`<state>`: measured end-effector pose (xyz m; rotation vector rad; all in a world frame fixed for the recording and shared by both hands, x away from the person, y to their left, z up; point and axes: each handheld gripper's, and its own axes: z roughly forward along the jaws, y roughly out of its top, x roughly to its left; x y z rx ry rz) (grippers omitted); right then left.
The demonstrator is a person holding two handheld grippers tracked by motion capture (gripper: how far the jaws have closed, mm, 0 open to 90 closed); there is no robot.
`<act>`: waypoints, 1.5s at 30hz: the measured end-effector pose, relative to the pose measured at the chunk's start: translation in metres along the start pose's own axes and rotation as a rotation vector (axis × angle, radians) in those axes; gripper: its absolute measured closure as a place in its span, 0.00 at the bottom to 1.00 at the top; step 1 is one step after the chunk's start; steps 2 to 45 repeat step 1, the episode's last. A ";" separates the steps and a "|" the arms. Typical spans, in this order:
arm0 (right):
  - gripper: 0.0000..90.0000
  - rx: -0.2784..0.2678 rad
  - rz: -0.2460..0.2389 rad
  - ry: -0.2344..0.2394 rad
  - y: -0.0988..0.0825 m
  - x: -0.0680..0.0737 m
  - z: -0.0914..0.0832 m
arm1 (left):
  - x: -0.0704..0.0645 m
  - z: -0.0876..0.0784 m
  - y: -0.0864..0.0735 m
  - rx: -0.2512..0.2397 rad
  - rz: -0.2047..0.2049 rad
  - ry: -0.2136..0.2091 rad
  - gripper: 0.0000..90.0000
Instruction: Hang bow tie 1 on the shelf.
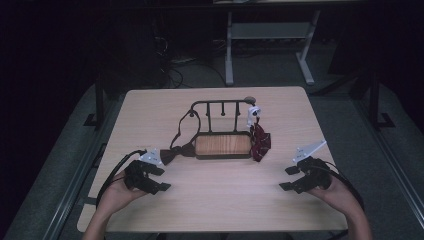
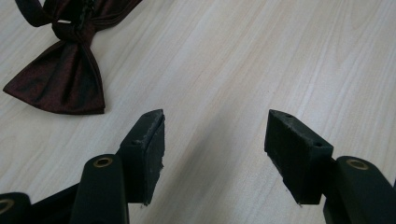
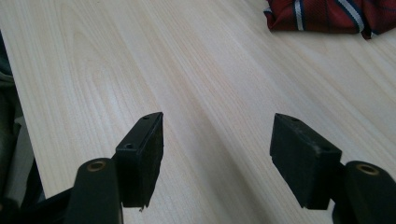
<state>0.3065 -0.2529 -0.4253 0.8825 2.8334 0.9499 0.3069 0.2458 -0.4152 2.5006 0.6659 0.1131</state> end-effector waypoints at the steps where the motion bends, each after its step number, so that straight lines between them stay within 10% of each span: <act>1: 0.38 -0.002 0.001 0.002 0.000 0.000 0.000 | -0.002 0.001 -0.001 -0.011 -0.011 0.000 0.42; 45: 0.38 -0.002 0.001 0.002 0.000 0.000 0.000 | -0.002 0.001 -0.001 -0.011 -0.011 0.000 0.42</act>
